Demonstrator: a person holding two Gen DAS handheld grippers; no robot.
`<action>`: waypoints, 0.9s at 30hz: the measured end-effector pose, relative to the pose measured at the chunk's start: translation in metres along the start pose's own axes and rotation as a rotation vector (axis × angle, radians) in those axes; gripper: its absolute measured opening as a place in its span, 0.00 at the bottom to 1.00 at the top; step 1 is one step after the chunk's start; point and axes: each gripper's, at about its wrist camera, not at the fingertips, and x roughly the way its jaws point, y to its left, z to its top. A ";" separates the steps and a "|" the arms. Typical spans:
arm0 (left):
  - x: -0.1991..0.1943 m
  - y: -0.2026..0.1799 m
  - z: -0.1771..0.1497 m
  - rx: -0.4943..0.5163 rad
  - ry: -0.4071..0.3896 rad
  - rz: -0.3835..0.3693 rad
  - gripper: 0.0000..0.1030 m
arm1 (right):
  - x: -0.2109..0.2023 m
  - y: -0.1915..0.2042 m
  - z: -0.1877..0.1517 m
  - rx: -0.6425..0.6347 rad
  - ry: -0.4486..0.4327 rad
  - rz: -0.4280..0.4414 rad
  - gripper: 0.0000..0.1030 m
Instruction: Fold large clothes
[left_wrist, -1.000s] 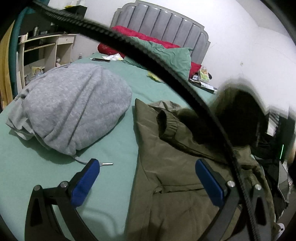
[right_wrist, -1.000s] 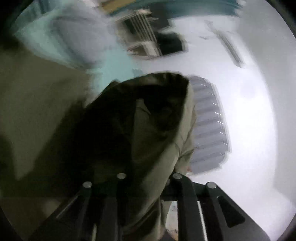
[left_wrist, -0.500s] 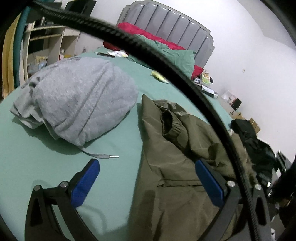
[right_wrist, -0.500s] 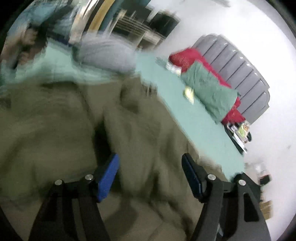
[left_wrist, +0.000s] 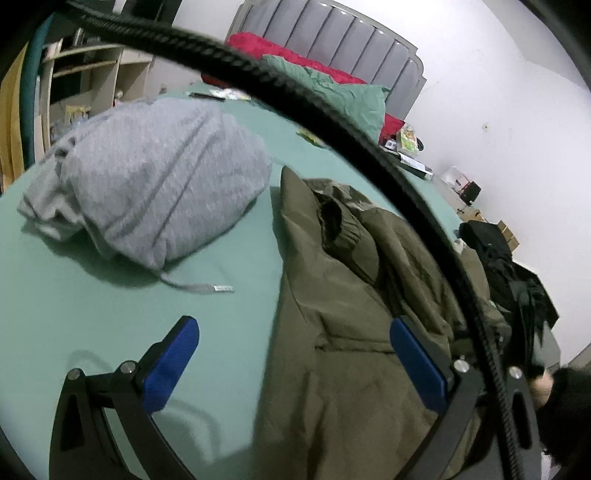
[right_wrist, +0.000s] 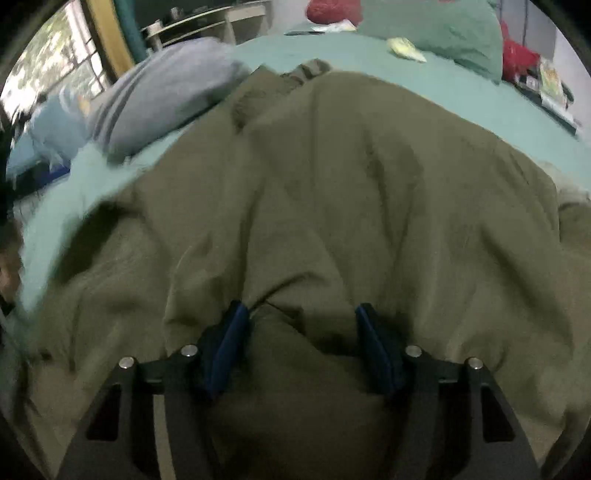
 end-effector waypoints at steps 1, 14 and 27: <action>-0.003 -0.001 -0.005 -0.010 0.008 -0.015 1.00 | -0.008 0.003 -0.006 0.004 -0.018 -0.023 0.59; -0.069 -0.011 -0.101 -0.059 0.037 0.052 1.00 | -0.165 -0.021 -0.145 0.169 -0.177 -0.181 0.69; -0.087 -0.033 -0.204 -0.073 0.253 0.038 1.00 | -0.204 -0.101 -0.331 0.579 -0.082 -0.284 0.69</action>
